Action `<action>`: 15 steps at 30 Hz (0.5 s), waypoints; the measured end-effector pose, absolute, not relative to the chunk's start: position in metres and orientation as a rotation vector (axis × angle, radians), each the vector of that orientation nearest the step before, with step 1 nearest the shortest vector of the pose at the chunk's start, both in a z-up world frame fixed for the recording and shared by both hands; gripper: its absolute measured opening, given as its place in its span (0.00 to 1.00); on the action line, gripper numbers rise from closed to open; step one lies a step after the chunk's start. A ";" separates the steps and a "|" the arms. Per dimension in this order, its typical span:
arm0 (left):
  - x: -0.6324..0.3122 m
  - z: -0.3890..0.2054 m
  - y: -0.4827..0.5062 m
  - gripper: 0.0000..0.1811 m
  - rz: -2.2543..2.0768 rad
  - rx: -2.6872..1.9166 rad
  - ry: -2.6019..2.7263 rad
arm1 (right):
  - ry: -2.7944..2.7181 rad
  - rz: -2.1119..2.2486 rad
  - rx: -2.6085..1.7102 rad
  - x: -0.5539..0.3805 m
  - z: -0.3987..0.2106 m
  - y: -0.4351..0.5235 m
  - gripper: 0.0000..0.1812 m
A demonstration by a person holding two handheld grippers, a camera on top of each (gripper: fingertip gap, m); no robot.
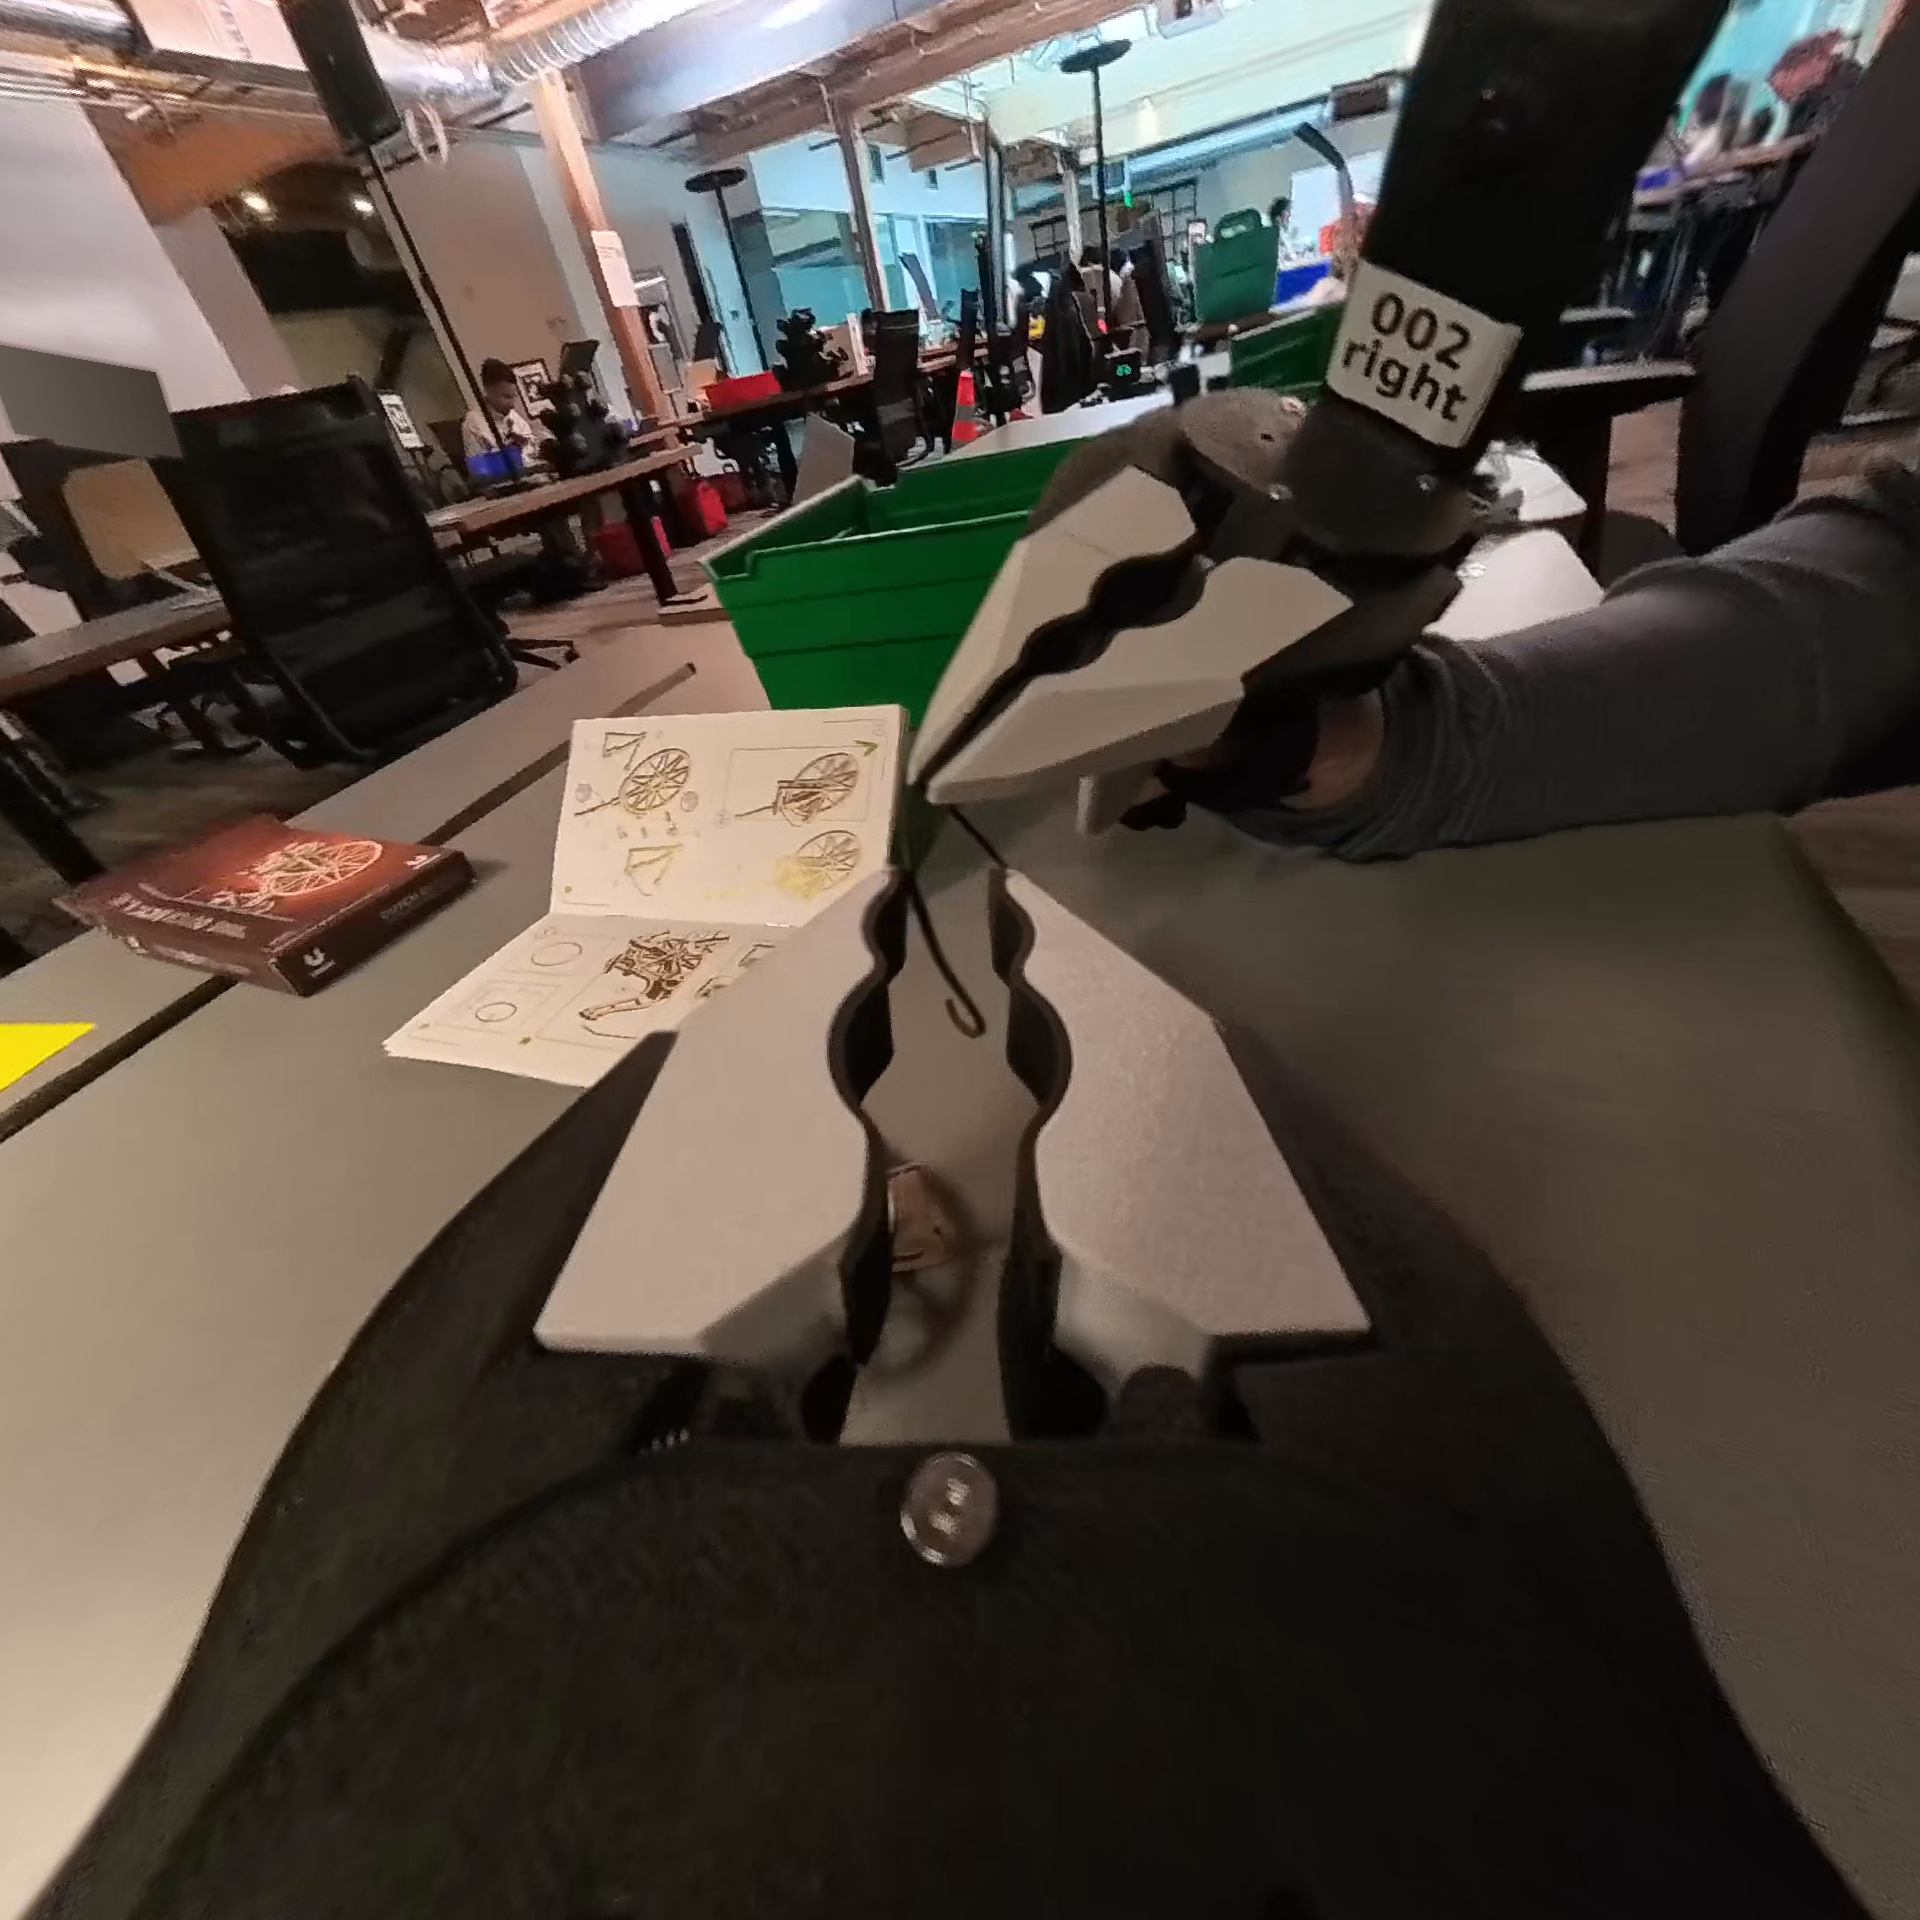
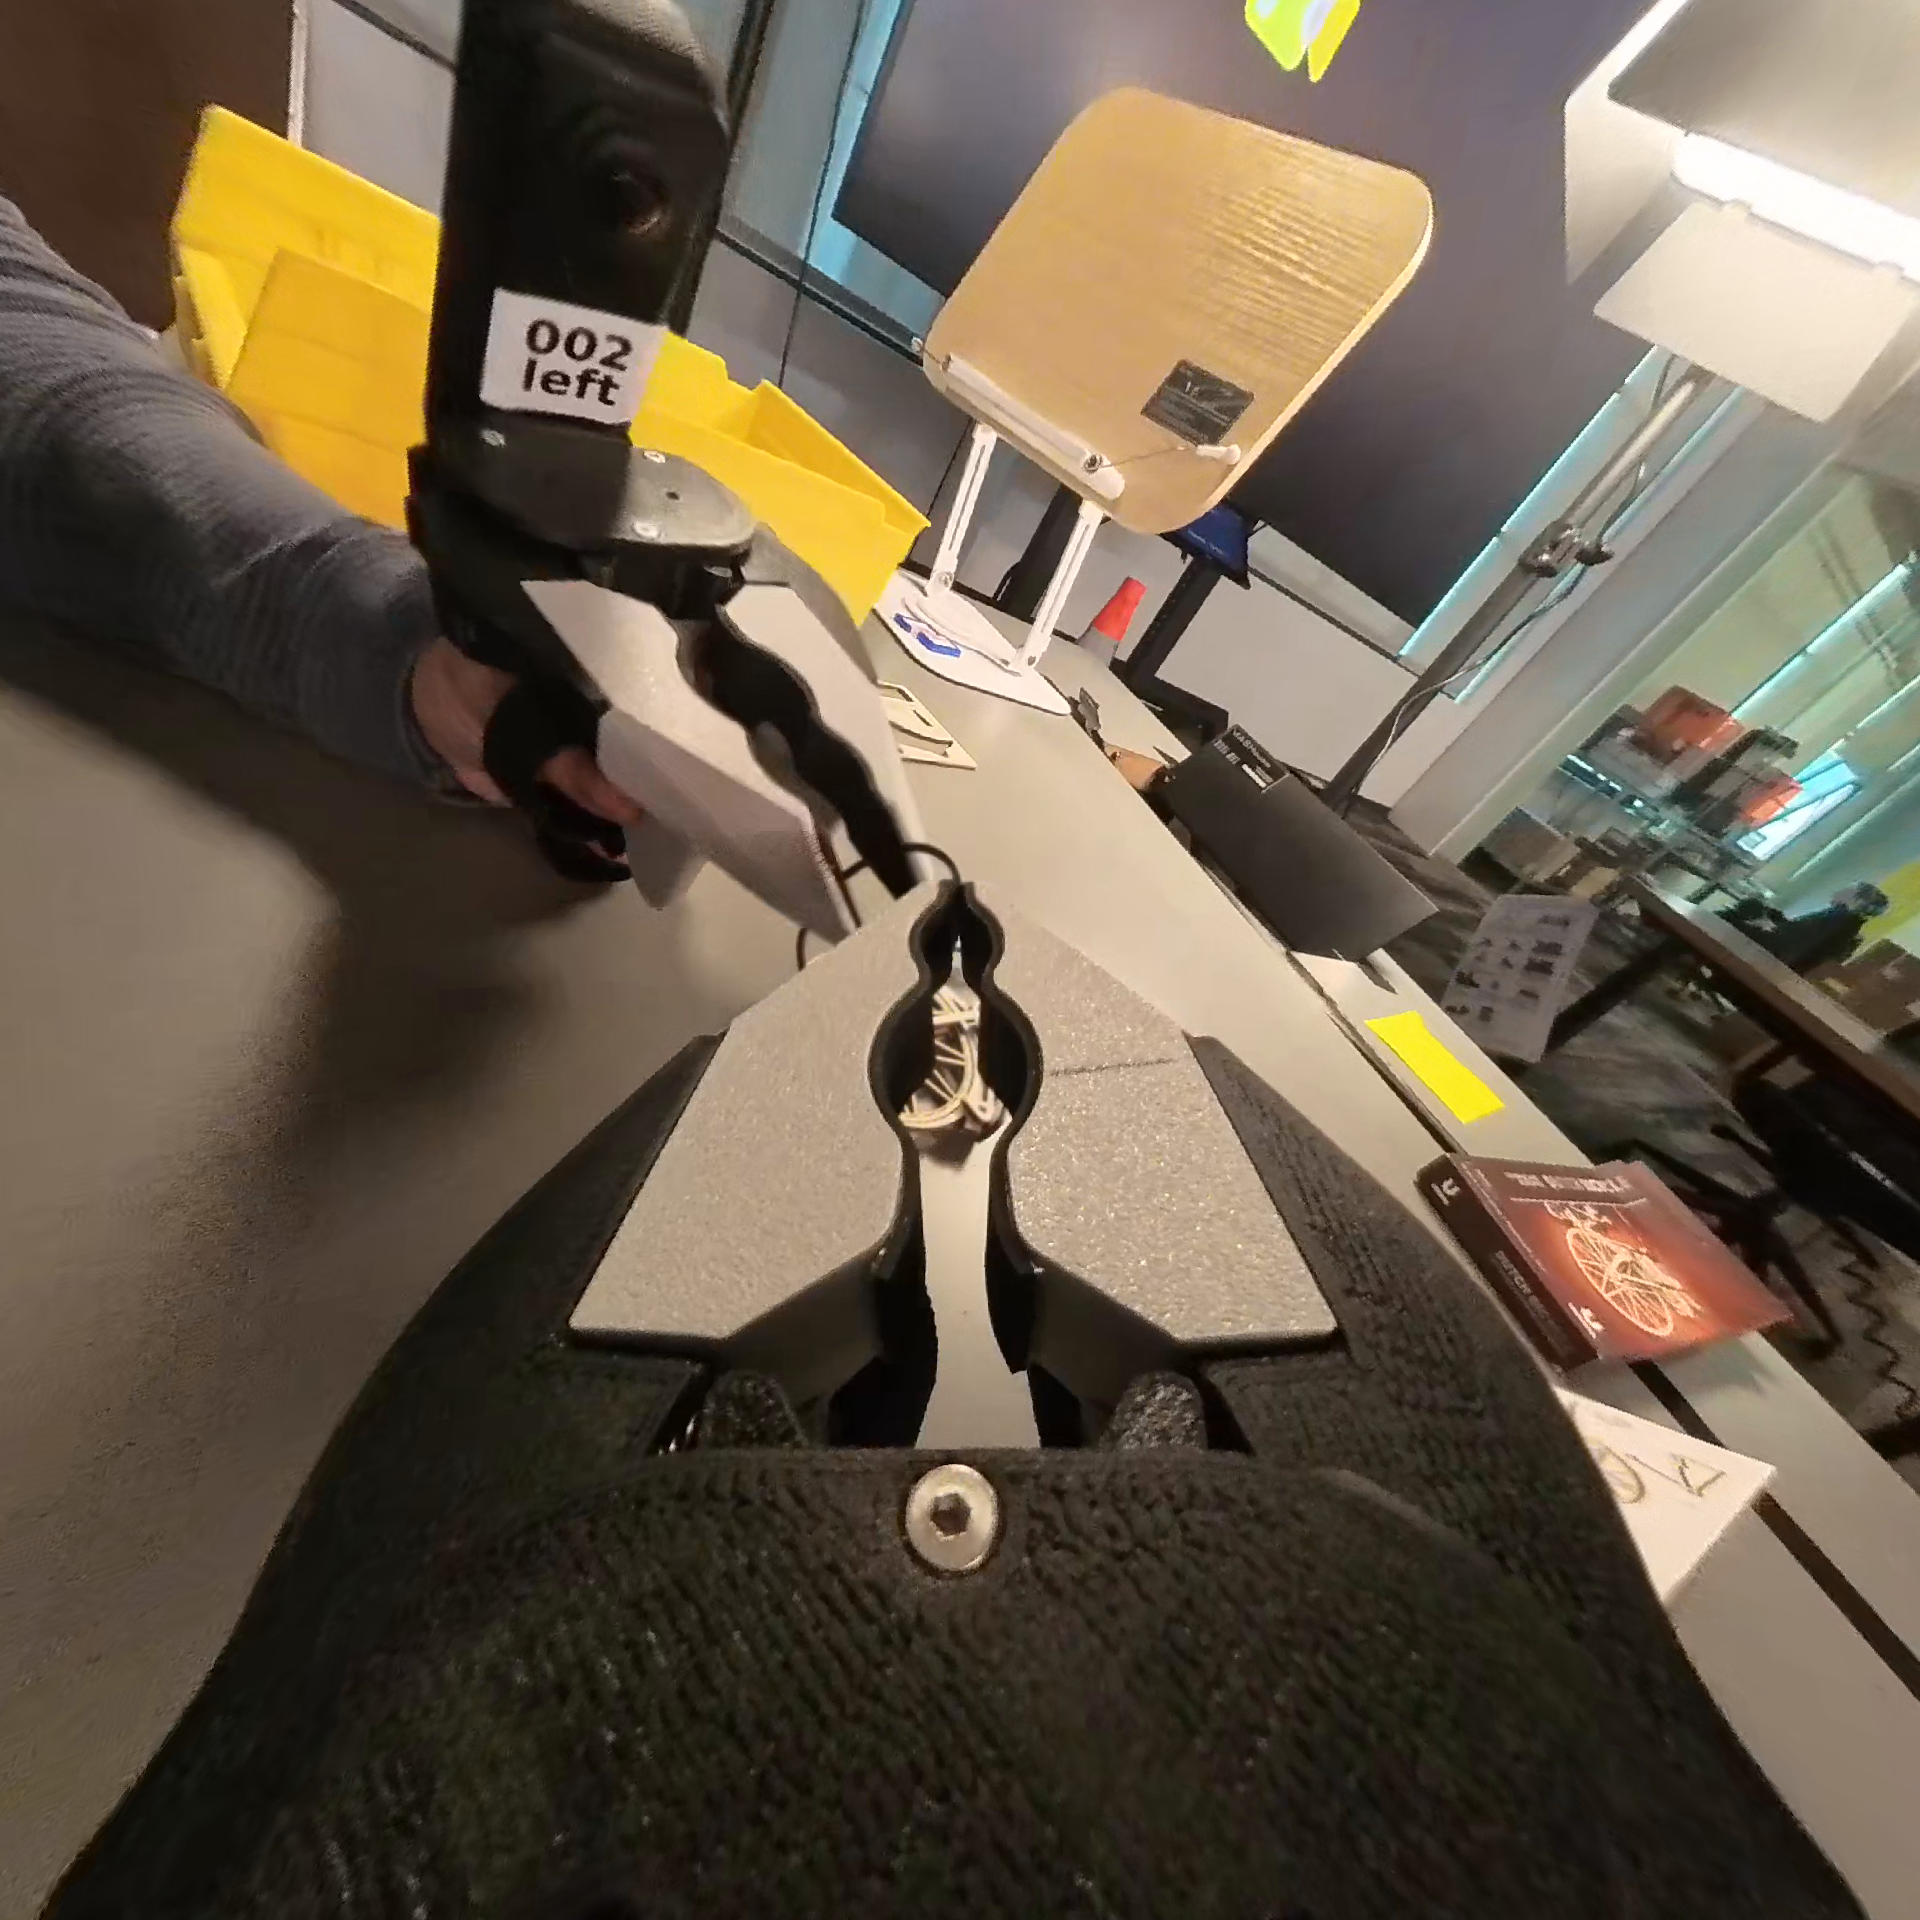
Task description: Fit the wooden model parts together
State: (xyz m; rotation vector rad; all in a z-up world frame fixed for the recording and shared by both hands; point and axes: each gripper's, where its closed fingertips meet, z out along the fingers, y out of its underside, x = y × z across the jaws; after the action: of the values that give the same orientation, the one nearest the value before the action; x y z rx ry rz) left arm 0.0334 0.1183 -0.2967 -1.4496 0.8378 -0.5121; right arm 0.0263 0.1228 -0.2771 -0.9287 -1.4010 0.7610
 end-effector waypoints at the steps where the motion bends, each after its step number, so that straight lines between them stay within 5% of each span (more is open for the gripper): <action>1: 0.035 -0.298 0.117 0.08 -0.511 -1.451 0.851 | -1.400 0.759 -0.926 0.027 -0.276 0.122 0.00; 5: 0.032 -0.295 0.119 0.00 -0.491 -1.443 0.820 | -1.402 0.744 -0.929 0.027 -0.277 0.124 0.00; 15: 0.028 -0.293 0.123 0.00 -0.380 -1.429 0.826 | -1.434 0.656 -0.961 0.025 -0.288 0.131 0.00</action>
State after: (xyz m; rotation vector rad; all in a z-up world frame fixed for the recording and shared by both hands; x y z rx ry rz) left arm 0.0279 0.1227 -0.2933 -1.4291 0.8262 -0.3801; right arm 0.0247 0.1314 -0.2880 -0.9615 -1.4337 0.6557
